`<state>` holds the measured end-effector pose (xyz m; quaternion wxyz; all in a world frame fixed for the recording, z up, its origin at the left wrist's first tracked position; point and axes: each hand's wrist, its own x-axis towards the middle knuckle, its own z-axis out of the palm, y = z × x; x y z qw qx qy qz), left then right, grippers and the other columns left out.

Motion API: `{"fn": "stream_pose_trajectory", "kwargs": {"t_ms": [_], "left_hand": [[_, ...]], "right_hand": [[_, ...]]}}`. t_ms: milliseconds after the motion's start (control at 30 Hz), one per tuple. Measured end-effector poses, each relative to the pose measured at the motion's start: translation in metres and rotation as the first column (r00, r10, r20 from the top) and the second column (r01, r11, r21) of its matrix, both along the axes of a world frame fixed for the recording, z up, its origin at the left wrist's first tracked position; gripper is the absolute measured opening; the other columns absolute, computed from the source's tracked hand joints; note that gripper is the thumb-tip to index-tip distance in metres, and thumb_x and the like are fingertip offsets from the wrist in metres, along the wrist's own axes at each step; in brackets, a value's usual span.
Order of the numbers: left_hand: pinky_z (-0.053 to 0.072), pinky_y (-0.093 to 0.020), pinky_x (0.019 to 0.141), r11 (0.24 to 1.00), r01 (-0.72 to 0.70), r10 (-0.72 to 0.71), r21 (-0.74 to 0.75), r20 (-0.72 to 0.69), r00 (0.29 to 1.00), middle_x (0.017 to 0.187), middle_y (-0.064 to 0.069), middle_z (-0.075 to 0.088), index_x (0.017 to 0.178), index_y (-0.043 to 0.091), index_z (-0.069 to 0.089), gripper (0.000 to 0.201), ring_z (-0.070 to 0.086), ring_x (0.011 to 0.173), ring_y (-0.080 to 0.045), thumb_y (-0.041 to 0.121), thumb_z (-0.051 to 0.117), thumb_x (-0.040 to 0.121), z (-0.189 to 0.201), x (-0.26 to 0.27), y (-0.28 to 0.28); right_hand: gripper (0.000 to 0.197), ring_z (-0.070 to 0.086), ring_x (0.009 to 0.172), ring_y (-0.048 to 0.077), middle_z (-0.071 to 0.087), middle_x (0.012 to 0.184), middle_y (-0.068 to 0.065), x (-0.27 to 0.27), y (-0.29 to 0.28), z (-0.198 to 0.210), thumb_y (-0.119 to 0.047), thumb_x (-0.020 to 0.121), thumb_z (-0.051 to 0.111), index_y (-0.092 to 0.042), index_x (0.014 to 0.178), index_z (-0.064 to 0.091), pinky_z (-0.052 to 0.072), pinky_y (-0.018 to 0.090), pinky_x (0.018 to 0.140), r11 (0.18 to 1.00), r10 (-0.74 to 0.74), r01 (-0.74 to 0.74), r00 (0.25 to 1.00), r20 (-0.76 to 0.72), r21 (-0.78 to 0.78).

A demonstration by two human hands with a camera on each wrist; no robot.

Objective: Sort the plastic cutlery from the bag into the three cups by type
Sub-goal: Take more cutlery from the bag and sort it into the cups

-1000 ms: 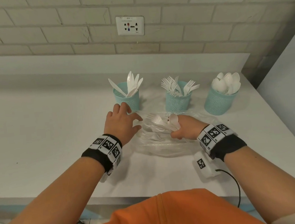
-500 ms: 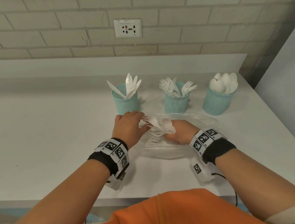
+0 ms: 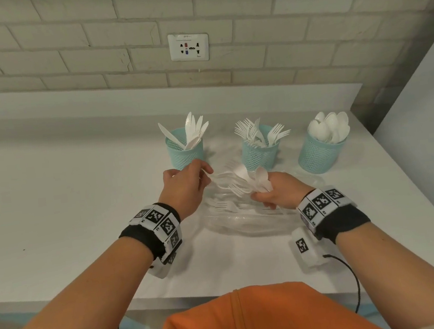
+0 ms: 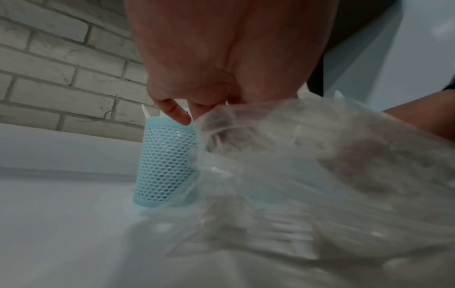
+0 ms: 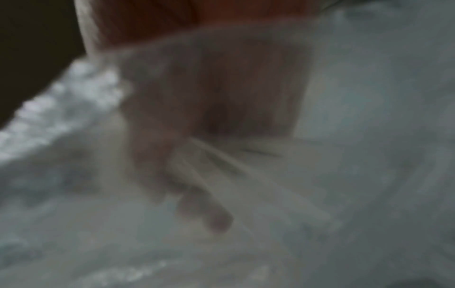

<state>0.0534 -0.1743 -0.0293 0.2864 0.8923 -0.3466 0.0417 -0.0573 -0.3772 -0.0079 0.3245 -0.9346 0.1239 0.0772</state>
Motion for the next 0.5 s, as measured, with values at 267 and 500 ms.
{"fn": "stream_pose_trajectory", "kwargs": {"t_ms": [267,500], "left_hand": [[0.047,-0.02,0.064,0.979,0.065,-0.095,-0.195,-0.148,0.984,0.102,0.001,0.059,0.102,0.022,0.041,0.018,0.066,0.068,-0.008,0.008,0.048,0.094,0.009,-0.009,-0.009],[0.051,-0.026,0.087,0.725,-0.122,-0.26,-0.677,-0.434,0.863,0.114,0.003,0.056,0.124,0.023,0.038,0.042,0.066,0.089,-0.015,-0.007,0.034,0.096,0.026,-0.017,-0.012]], "right_hand": [[0.014,0.057,0.052,0.007,0.061,0.064,-0.011,0.009,0.018,-0.005,-0.03,0.083,0.067,-0.031,0.081,0.053,0.042,0.018,0.052,0.999,0.018,-0.02,0.998,0.062,0.034],[0.02,0.058,0.055,0.013,0.061,0.063,-0.002,0.016,0.022,0.011,-0.029,0.091,0.058,-0.02,0.073,0.057,0.046,0.019,0.058,0.993,-0.064,0.047,0.985,0.16,0.106]]}}
